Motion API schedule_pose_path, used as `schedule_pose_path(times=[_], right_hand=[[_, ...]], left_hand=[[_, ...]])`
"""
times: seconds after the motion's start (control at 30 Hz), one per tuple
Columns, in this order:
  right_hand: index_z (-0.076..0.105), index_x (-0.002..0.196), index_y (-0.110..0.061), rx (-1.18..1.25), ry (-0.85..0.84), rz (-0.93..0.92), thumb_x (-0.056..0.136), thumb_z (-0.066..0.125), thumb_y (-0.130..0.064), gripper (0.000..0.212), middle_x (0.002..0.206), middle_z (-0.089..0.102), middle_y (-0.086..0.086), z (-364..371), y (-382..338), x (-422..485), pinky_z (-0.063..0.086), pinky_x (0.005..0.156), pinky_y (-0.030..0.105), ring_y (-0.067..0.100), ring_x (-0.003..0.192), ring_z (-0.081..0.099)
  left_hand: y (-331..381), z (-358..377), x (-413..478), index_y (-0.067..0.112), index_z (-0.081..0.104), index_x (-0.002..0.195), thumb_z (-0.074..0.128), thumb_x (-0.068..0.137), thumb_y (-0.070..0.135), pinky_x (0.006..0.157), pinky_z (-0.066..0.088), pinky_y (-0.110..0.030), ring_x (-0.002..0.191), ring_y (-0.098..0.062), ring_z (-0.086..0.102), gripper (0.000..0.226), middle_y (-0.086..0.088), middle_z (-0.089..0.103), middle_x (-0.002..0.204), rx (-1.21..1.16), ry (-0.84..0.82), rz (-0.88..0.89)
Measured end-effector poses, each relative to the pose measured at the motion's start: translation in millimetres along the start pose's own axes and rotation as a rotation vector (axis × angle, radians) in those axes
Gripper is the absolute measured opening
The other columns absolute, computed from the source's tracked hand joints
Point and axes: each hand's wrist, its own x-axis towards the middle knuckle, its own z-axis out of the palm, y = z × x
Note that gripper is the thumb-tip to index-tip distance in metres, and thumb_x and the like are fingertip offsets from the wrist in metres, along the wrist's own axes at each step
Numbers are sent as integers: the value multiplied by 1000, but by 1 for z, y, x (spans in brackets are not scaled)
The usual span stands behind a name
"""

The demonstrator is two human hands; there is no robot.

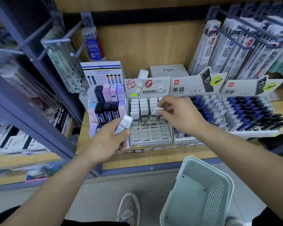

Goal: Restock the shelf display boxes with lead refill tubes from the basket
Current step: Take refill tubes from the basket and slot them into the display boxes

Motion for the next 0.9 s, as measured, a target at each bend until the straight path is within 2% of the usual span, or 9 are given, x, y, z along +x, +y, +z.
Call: schedule_pose_path(times=[0.07, 0.13, 0.23, 0.33, 0.5, 0.63, 0.73, 0.83, 0.9], right_hand=[[68, 94, -20, -6, -19, -24, 92, 71, -18, 5, 86, 71, -6, 8, -2, 0, 57, 77, 32, 8, 79, 68], [66, 92, -22, -22, -43, -49, 93, 70, -20, 4, 83, 70, -8, 16, -3, 1, 57, 74, 34, 7, 77, 67], [65, 92, -19, -81, -40, -104, 94, 67, -19, 3, 81, 67, -6, 19, -4, 2, 55, 71, 39, 12, 73, 63], [67, 90, -16, -149, -44, -173, 94, 65, -17, 5, 78, 64, -2, 18, -6, 5, 51, 69, 38, 14, 71, 56], [71, 103, -11, -264, -43, -228, 96, 62, -19, 14, 94, 64, 7, 36, -8, 7, 52, 73, 42, 30, 85, 62], [73, 102, -13, -359, 67, -266, 96, 61, -19, 15, 98, 62, 6, 44, -7, 9, 55, 61, 42, 32, 83, 64], [73, 98, -14, -421, 98, -292, 87, 69, -10, 12, 93, 58, 5, 46, -5, 7, 51, 48, 37, 30, 76, 59], [72, 101, -14, -454, 78, -307, 81, 72, -4, 22, 93, 57, 5, 46, -4, 5, 49, 44, 35, 30, 76, 58], [71, 109, -15, -463, 68, -319, 81, 71, -4, 31, 96, 61, 4, 43, -3, 4, 51, 45, 36, 30, 78, 62]], left_hand=[[2, -1, 1, 6, 58, 99, 52, 101, 7, 44, 43, -14, 47, -4, 54, 6, -8, 57, 68, -35, 37, 6], [3, -1, 1, 4, 59, 105, 51, 102, 5, 47, 47, -17, 50, -5, 56, 9, -7, 61, 72, -63, 58, 11], [3, -1, 2, 15, 58, 119, 51, 102, 5, 55, 52, -22, 58, -10, 62, 21, -7, 70, 83, -109, 73, 14], [1, -1, 2, 22, 54, 116, 52, 102, 9, 60, 56, -29, 62, -15, 65, 18, -4, 74, 88, -111, 85, 5], [3, 0, 2, 19, 50, 105, 52, 103, 14, 49, 50, -24, 60, -16, 67, 6, 3, 76, 91, -84, 105, -33], [10, 1, 0, 20, 51, 106, 51, 104, 16, 46, 46, -20, 60, -14, 68, 5, 0, 76, 92, -103, 121, -20], [11, 2, 0, 19, 54, 109, 50, 104, 17, 49, 49, -20, 62, -13, 68, 7, -1, 75, 96, -128, 132, -14], [12, 4, -1, 17, 59, 114, 49, 104, 20, 47, 48, -21, 60, -9, 67, 14, 1, 76, 95, -101, 138, -27], [13, 6, -1, 15, 59, 117, 50, 104, 20, 45, 46, -18, 57, -7, 66, 16, 0, 75, 94, -105, 149, -28]])
